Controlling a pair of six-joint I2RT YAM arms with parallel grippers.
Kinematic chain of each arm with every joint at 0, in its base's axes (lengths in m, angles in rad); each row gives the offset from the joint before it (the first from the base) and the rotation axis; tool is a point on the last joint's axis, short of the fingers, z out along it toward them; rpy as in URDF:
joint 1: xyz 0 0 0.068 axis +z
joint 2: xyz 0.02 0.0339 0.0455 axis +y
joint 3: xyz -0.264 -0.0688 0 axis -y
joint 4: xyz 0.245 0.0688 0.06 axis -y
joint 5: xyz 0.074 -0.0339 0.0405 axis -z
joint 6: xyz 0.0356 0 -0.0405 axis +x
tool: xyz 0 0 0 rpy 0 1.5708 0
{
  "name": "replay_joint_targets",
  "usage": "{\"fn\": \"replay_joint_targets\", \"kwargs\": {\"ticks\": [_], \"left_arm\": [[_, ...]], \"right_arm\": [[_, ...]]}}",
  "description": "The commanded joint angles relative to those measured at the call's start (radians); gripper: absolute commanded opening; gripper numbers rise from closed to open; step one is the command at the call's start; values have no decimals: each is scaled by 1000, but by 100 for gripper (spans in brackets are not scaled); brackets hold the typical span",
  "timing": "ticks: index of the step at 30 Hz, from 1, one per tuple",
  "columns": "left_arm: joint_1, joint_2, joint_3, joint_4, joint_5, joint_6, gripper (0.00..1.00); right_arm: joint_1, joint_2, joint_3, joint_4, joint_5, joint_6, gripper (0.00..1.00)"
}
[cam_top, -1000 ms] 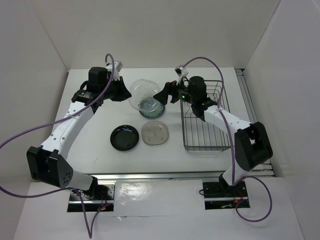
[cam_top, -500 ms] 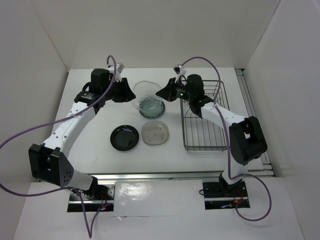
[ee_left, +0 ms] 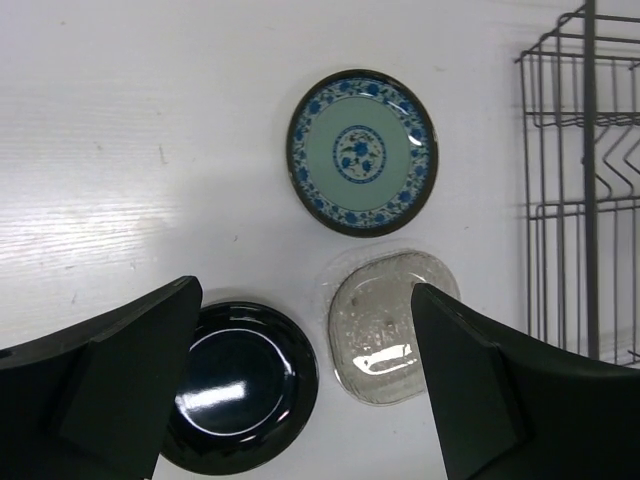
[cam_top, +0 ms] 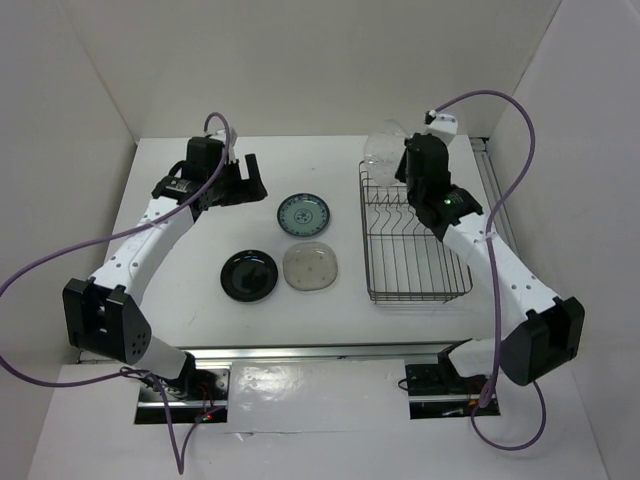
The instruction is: Load the plates into the dish rack
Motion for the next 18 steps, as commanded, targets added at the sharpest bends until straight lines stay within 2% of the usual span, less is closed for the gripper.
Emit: {"fn": "replay_joint_targets", "kwargs": {"ticks": [1,4,18], "left_arm": [[8,28,45,-15,-69,3,100],[17,38,36,-15,-81,4,100],[17,28,17,-6,-81,4,100]], "right_arm": [[8,39,25,-191,301,-17,0],[17,79,34,-243,387,9,0],[37,201,55,-231,390,27,0]]}}
